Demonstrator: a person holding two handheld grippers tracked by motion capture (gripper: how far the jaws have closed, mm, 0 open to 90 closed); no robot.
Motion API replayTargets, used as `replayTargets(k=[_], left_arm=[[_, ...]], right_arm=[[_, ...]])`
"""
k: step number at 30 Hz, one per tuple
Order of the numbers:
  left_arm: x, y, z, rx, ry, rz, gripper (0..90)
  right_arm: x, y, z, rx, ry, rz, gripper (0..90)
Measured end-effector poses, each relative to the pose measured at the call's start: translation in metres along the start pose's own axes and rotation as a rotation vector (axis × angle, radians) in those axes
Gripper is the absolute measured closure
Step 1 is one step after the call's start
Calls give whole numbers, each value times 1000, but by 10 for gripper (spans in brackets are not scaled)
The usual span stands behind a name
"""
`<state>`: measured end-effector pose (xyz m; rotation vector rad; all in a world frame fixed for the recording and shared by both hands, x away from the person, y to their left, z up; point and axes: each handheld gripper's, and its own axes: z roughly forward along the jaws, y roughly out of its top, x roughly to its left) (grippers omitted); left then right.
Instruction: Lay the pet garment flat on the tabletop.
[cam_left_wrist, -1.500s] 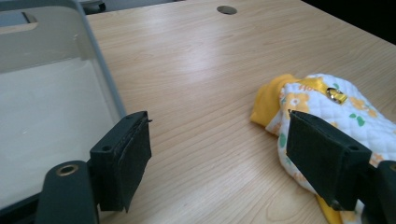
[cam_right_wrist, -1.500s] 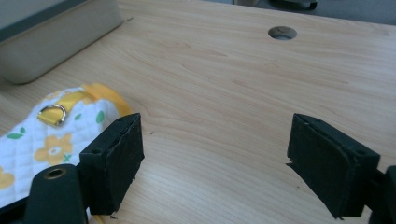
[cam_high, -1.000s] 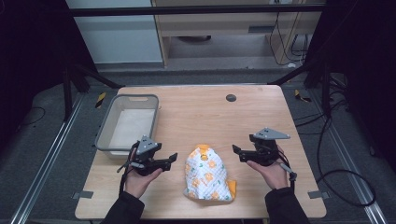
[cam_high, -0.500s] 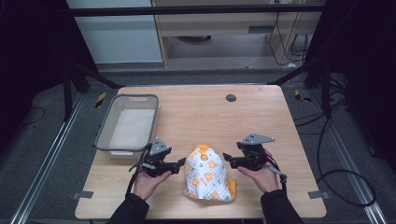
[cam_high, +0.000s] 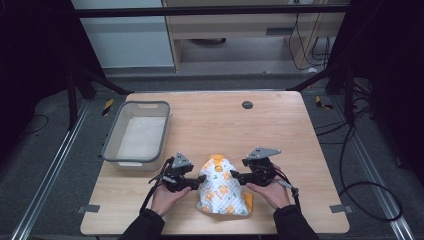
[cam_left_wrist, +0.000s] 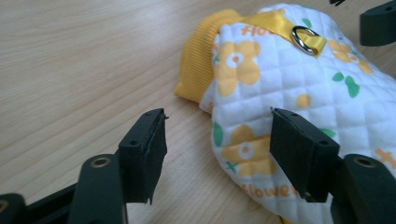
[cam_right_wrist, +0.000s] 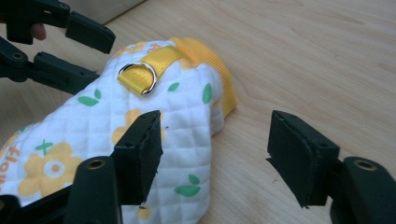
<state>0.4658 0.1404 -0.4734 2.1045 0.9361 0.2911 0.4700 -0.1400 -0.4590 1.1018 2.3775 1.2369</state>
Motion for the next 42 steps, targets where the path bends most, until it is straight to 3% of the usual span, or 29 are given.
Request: replayTargets(k=[2,11,22,26,32,37,42], left_arm=[[-1,-2,3,9,2,5,379],[2,-8,9,26,-62,-32,498],[-4,-9,12,44,-107,-26,756],[-5,-9,10,38,-114,-18,847],[-6,-8,7,32,-114,-20,870],[-8,0,-10,-14,-108,-10,874],[-15,8,-29,-65,-104,11,876]], right_arm=[[0,-2,3,11,9,-2,390],[1,-6,11,43,52,11,481],[3,-7,17,87,100,17,669],[4,-6,16,89,99,16,788],[1,-5,10,79,121,31,848],[0,-2,0,60,124,33,852],[-2,1,-17,7,117,28,854]])
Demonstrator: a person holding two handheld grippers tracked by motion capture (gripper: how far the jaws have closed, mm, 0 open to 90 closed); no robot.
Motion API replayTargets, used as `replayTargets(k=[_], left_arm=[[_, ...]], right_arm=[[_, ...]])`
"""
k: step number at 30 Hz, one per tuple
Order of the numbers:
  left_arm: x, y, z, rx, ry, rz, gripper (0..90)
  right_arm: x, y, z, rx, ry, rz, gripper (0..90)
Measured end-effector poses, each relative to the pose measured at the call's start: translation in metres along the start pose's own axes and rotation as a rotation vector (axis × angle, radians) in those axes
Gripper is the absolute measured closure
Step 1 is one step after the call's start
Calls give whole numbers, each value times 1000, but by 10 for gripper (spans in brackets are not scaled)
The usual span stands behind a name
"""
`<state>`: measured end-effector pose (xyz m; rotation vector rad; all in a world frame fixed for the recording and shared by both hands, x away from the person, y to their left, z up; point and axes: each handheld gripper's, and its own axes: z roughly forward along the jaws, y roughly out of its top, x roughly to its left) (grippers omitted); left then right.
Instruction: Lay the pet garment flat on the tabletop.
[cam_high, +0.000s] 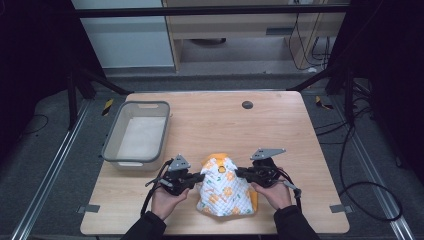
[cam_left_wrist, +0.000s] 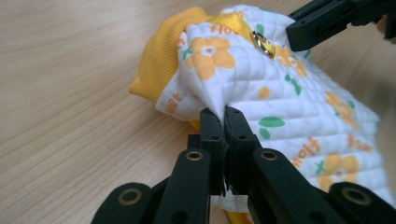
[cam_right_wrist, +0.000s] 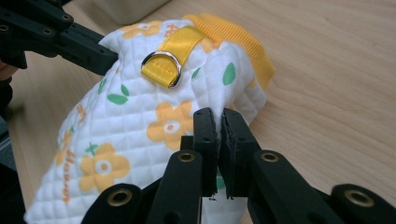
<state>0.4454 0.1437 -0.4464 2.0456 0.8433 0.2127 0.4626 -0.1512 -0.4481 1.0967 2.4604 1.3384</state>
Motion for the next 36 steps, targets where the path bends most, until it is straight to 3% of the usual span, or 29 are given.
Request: replayTargets(k=[10,12,13,15,16,17,18,19,20,21,22,24,26,31,36], left_arm=[[-18,23,-34,-92,25,68,877],[-19,32,-35,-111,45,76,876],[-17,41,-32,-119,77,84,875],[-12,50,-26,-136,117,76,871],[-12,50,-26,-136,117,76,866],[-8,55,-20,-148,148,63,845],[-1,60,-12,-178,202,37,809],[4,62,-8,-195,222,8,742],[4,62,-8,-195,222,8,697],[13,62,-2,-207,236,-48,663],[16,62,0,-211,248,-69,621],[19,60,0,-205,253,-81,572],[23,51,-5,-192,261,-83,525],[24,40,-17,-166,255,-85,479],[19,23,-31,-103,237,-44,450]], right_arm=[[18,10,-35,-128,13,-34,853],[19,18,-40,-197,-8,-30,851],[18,22,-40,-230,-29,-29,850],[14,28,-36,-268,-71,-34,849],[14,28,-36,-268,-71,-34,849],[7,35,-26,-288,-137,-37,848],[5,37,-21,-287,-159,-38,848],[1,39,-15,-274,-189,-37,840],[1,39,-15,-274,-189,-37,840],[-7,40,-1,-248,-242,-20,796],[-9,39,2,-237,-262,-19,766],[-12,38,5,-229,-288,-17,741],[-18,33,5,-206,-309,-8,706],[-18,26,-14,-223,-311,-9,655],[-15,19,-35,-242,-303,-5,608]])
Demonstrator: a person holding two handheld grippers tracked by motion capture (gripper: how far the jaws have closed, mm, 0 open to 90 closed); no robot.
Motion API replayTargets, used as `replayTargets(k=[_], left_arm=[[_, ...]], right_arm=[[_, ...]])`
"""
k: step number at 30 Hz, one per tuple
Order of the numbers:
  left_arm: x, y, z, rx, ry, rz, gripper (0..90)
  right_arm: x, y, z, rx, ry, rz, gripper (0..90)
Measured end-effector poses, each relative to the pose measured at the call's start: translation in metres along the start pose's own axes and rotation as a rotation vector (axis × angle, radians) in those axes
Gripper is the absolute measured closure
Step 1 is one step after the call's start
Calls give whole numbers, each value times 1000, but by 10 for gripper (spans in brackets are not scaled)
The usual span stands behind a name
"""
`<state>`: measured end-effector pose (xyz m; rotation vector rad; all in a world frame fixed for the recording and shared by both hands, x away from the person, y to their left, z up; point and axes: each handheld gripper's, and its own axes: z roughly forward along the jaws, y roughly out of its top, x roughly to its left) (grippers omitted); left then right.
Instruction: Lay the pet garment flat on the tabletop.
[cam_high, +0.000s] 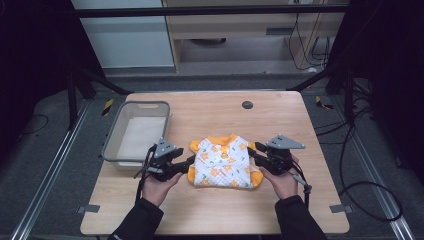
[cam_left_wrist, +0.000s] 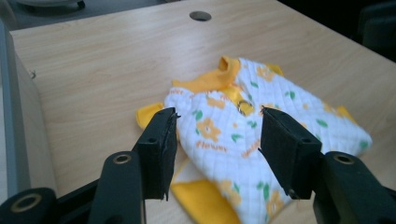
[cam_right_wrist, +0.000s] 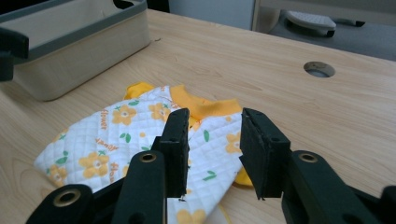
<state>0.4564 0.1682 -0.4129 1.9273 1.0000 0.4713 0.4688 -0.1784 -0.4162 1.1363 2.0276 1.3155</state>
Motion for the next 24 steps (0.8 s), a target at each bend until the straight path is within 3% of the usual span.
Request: replayTargets(k=[3,9,15,24], left_arm=[[-2,-20,-8,37,-17,16,446],[-1,-47,-11,87,-22,33,442],[-3,-56,-3,106,-32,22,441],[-12,-64,12,146,-44,53,434]], right_arm=[[-3,-7,-17,-11,15,36,581],[-4,-30,-29,27,49,41,545],[-2,-51,-31,69,78,44,519],[10,-69,-19,136,129,-11,517]])
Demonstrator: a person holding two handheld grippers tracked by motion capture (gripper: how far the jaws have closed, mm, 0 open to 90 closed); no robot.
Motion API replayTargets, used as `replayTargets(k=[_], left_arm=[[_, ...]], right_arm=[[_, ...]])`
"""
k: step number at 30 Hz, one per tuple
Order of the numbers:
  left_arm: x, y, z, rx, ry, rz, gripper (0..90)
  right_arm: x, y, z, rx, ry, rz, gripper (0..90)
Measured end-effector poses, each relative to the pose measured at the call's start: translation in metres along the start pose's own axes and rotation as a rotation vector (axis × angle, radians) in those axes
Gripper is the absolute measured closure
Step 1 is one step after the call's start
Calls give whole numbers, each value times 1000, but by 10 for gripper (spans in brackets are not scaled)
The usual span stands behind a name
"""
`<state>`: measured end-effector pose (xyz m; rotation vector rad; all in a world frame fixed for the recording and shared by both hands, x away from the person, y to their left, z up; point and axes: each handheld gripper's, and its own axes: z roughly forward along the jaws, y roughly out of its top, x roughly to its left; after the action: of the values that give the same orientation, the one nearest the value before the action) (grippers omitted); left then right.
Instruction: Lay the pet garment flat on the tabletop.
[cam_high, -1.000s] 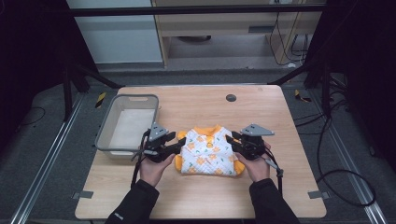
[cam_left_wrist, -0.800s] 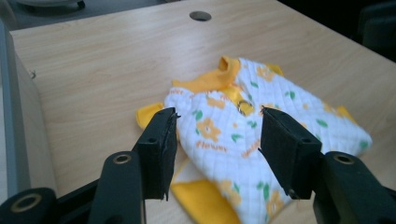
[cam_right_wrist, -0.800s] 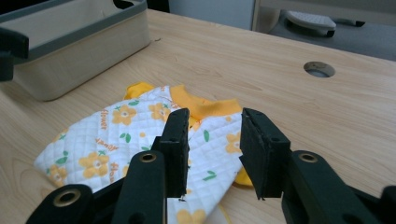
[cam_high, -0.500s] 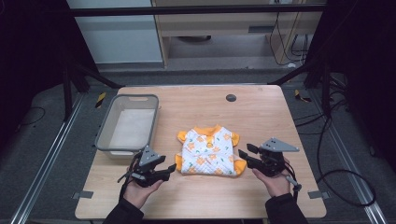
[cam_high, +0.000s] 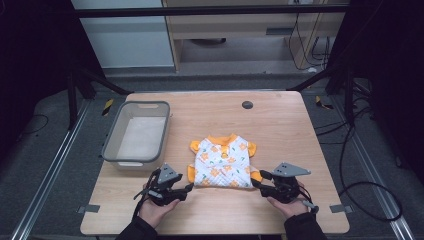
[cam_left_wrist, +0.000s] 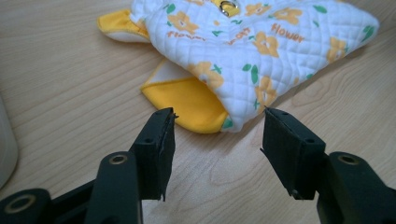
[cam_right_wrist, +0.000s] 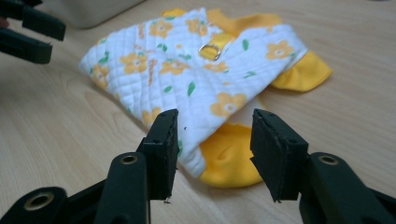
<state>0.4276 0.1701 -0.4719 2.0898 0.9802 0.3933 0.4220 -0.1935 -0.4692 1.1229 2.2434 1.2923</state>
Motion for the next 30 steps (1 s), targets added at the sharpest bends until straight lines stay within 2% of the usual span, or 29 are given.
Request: replayTargets(k=[4,5,6,9,13,19,20,21,23,24,30], left_arm=[[-4,0,9,22,-3,11,438],[-6,0,13,29,-6,21,439],[-6,0,13,29,-6,21,439],[-11,-1,22,48,-25,45,443],[-13,-2,27,67,-22,55,467],[-10,-2,32,86,-11,41,604],[-10,-3,33,89,-13,37,604],[-8,-3,33,93,-14,35,663],[-8,-3,34,96,-11,38,678],[-8,-2,34,98,-12,42,713],[-7,-1,35,108,-23,57,801]], right_arm=[[4,-6,11,43,18,-10,519],[7,-8,17,72,22,-18,522],[7,-8,17,72,22,-18,522],[10,-11,26,113,31,-45,529],[11,-12,29,131,34,-51,529],[10,-13,33,151,23,-64,571],[10,-13,34,155,21,-70,581],[11,-13,35,165,11,-75,631],[11,-13,35,164,9,-74,651],[9,-12,35,167,8,-65,716],[9,-12,34,173,22,-62,780]])
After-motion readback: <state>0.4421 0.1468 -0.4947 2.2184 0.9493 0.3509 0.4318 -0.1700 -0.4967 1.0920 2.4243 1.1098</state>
